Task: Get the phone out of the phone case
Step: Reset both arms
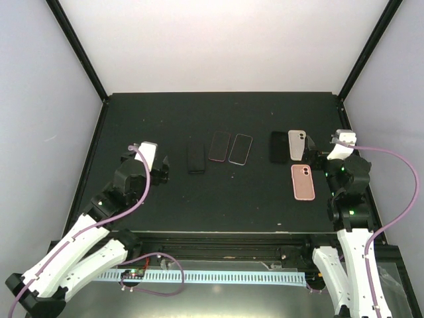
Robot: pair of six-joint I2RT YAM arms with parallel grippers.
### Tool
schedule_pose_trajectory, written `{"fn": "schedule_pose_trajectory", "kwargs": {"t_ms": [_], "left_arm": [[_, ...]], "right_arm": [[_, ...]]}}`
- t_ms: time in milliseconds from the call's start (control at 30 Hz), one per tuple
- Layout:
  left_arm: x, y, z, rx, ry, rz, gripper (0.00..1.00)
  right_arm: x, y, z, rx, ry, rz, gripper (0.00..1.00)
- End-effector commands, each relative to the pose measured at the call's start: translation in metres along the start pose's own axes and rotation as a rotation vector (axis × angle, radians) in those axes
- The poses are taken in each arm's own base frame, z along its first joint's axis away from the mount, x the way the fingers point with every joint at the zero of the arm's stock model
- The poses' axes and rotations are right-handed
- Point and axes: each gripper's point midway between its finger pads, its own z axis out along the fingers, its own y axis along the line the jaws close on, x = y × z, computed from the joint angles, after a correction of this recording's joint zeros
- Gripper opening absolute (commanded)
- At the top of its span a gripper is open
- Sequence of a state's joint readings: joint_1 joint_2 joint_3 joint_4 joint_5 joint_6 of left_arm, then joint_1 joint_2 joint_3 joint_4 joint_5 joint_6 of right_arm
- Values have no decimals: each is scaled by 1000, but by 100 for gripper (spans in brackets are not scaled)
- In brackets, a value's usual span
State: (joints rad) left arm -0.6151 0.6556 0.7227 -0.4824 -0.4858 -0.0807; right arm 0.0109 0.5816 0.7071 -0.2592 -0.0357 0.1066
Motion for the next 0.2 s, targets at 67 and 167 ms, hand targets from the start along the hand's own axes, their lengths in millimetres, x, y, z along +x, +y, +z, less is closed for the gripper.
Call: {"fn": "schedule_pose_trajectory", "kwargs": {"t_ms": [67, 167], "left_arm": [[-5, 1, -2, 7, -7, 5, 99], [-5, 1, -3, 7, -10, 3, 99]], "right_arm": [[-9, 2, 0, -11, -39, -4, 100], [-9, 5, -1, -24, -38, 2, 100]]}}
